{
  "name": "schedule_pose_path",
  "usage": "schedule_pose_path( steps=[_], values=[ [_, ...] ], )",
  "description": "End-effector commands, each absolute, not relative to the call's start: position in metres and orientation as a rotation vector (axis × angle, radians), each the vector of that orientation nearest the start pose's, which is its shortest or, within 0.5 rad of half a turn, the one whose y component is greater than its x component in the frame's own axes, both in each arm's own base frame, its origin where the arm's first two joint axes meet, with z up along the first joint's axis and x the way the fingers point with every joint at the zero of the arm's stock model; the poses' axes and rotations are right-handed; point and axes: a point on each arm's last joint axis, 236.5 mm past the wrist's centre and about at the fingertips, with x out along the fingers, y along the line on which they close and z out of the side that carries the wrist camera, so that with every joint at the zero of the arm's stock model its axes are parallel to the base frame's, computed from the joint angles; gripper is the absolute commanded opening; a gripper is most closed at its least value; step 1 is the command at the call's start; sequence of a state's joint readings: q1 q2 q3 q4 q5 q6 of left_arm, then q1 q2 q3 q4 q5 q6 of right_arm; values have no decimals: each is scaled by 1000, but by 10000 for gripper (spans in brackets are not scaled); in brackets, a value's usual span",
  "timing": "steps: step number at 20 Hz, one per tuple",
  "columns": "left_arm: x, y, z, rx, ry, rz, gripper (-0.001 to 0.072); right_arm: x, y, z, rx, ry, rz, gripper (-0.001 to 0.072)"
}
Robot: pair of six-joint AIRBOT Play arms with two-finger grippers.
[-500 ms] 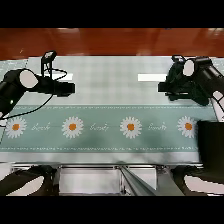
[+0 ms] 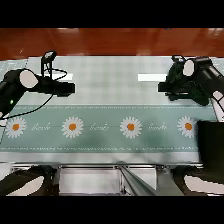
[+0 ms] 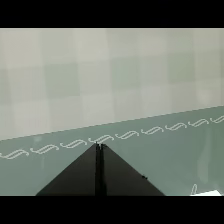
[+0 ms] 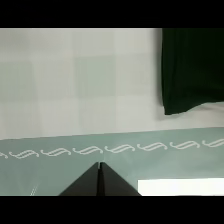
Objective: Fold the shirts.
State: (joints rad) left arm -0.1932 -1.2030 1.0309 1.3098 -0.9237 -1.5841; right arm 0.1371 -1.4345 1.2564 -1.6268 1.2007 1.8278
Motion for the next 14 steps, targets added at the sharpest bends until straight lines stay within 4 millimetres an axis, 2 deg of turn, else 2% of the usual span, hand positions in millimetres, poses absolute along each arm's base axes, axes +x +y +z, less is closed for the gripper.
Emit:
schedule_pose_path(
  steps=[1,7,14],
  values=[
    [383,-125,17,-161,1113,-267,17,395,42,-22,68,1372,-92,27],
    [384,-125,17,-162,1113,-266,17,396,42,-22,69,1368,-91,27],
    [389,-125,18,-164,1090,-263,17,431,48,-12,90,1217,-61,27]
  ],
)
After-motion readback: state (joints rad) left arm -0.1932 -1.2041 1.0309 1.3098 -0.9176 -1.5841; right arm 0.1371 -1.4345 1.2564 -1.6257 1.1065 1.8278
